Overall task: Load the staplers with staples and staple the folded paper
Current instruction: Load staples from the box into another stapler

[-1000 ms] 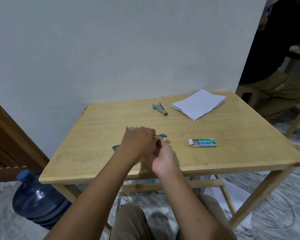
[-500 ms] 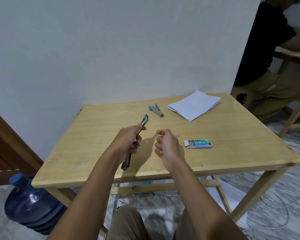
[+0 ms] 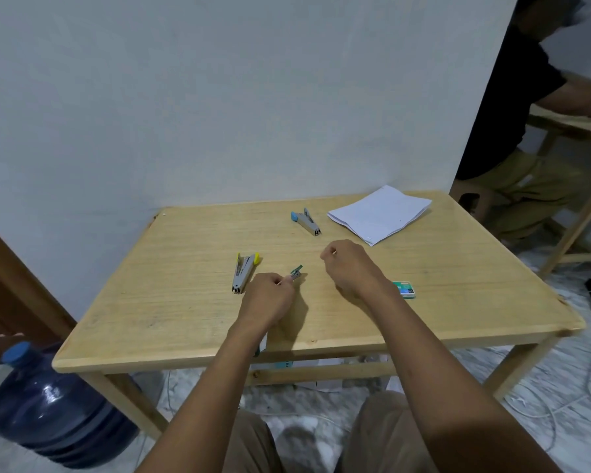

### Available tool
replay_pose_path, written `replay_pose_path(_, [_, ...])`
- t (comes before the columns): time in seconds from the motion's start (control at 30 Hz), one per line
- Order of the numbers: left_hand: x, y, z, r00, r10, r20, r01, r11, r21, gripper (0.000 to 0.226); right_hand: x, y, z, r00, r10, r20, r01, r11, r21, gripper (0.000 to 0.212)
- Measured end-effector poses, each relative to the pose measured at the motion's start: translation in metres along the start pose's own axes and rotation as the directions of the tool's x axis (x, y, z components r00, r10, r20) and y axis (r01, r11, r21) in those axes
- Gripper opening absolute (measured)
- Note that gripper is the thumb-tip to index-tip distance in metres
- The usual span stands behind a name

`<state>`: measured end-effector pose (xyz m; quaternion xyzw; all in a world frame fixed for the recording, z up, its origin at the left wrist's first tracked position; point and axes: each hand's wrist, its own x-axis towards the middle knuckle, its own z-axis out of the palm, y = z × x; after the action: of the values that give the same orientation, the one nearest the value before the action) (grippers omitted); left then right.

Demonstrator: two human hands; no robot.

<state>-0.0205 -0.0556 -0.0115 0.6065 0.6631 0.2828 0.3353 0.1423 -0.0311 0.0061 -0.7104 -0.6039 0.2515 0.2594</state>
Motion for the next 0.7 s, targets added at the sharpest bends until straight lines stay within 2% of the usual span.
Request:
replay_pose_path(0.1, [0.003,0.0,0.002,0.999,0.015,-0.028,-0.013,0.997,0.073,0.031,-0.011,0.01,-0.012,0.995,-0.038,-0.092,0.041,0.999,0.035,0.02])
replay_pose_path(0.17, [0.002,0.001,0.001,0.999,0.016,-0.043,-0.014,0.999,0.041,0.027,-0.023,0.015,-0.011,0.991,-0.1,-0.085,0.1,0.995,-0.005,0.015])
replay_pose_path(0.23, [0.002,0.0,-0.003,0.998,-0.025,-0.05,0.02,0.995,-0.094,0.029,-0.032,0.015,-0.002,0.988,-0.156,0.019,0.157,0.987,-0.03,0.012])
replay_pose_path(0.3, [0.003,-0.001,-0.01,0.994,-0.104,-0.043,0.089,0.962,-0.258,0.029,-0.035,0.014,0.011,0.968,-0.221,0.118,0.23,0.97,-0.078,0.024])
replay_pose_path(0.4, [0.005,-0.006,-0.022,0.982,-0.176,-0.064,0.14,0.916,-0.376,0.028,-0.03,0.012,0.028,0.945,-0.286,0.159,0.303,0.948,-0.099,0.038])
replay_pose_path(0.5, [0.003,-0.008,-0.028,0.985,-0.168,-0.047,0.142,0.929,-0.343,0.029,-0.028,0.007,0.043,0.939,-0.311,0.149,0.328,0.939,-0.101,0.04])
replay_pose_path(0.63, [-0.001,-0.008,-0.026,0.989,-0.143,-0.029,0.127,0.943,-0.308,0.028,-0.028,0.0,0.056,0.929,-0.36,0.088,0.371,0.907,-0.198,0.022])
replay_pose_path(0.7, [-0.001,-0.008,-0.023,0.994,-0.108,-0.025,0.097,0.957,-0.272,0.029,-0.026,0.003,0.052,0.937,-0.346,0.045,0.347,0.911,-0.224,0.018])
